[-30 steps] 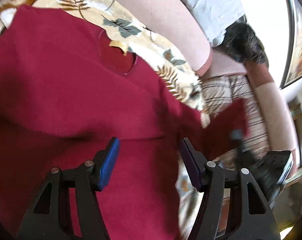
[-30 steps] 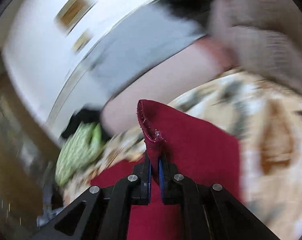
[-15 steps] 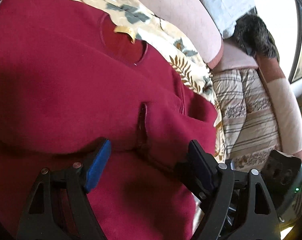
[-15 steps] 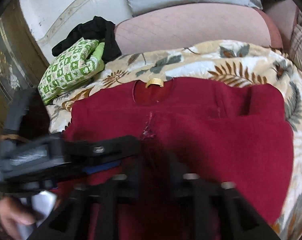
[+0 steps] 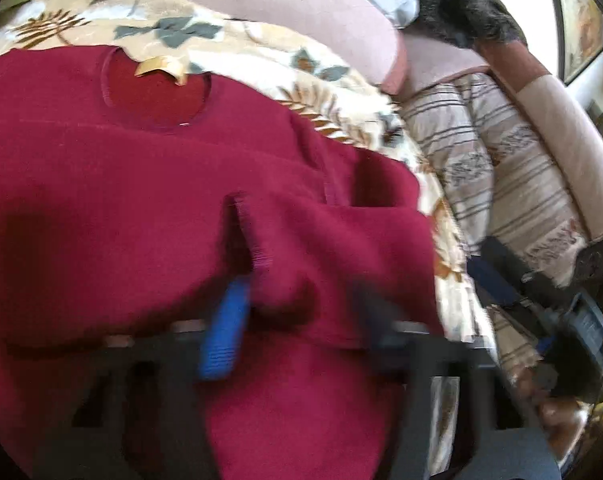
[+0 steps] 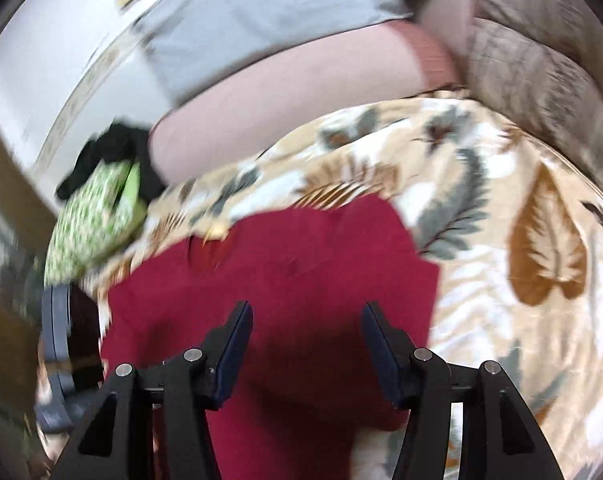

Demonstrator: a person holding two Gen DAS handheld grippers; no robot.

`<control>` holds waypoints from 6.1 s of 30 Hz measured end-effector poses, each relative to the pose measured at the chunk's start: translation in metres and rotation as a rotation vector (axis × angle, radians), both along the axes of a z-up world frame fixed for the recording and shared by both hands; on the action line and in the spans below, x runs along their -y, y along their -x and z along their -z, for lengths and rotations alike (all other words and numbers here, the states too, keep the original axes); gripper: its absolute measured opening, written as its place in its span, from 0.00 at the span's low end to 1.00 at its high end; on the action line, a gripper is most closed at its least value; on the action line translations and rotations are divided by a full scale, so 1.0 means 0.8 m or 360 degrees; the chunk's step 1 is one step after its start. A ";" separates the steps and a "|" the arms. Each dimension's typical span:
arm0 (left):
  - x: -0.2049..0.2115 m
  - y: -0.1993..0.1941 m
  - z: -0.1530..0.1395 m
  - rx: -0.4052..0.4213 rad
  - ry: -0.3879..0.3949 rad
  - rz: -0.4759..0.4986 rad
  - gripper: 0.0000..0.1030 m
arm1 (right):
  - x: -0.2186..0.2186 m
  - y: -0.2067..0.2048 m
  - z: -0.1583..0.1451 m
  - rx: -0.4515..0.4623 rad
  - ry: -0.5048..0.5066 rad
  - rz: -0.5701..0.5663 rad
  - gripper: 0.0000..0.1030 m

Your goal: Fold small clothes

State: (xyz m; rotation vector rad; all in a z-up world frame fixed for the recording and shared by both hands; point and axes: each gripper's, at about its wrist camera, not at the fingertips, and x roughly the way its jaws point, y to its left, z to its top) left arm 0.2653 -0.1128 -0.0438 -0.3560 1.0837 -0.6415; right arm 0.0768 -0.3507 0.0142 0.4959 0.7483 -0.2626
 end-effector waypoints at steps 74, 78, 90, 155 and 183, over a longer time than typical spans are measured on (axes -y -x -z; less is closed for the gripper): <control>-0.261 0.191 -0.080 0.0321 -0.0344 -0.0568 0.71 | -0.054 0.113 0.022 -0.0301 0.0093 -0.0316 0.44; -0.292 0.270 -0.047 0.0147 -0.0281 -0.0677 0.71 | -0.068 0.201 0.062 -0.0387 -0.0065 -0.0377 0.44; -0.292 0.334 0.002 -0.0082 -0.0296 -0.0690 0.71 | -0.133 0.235 0.085 -0.0444 -0.0169 -0.0566 0.45; -0.268 0.043 -0.119 0.0192 -0.0052 -0.1043 0.05 | -0.062 -0.011 -0.060 0.0153 -0.0043 -0.0197 0.08; -0.252 -0.031 -0.114 0.0522 -0.0177 -0.0891 0.64 | -0.048 -0.103 -0.004 0.0131 0.0113 -0.0226 0.47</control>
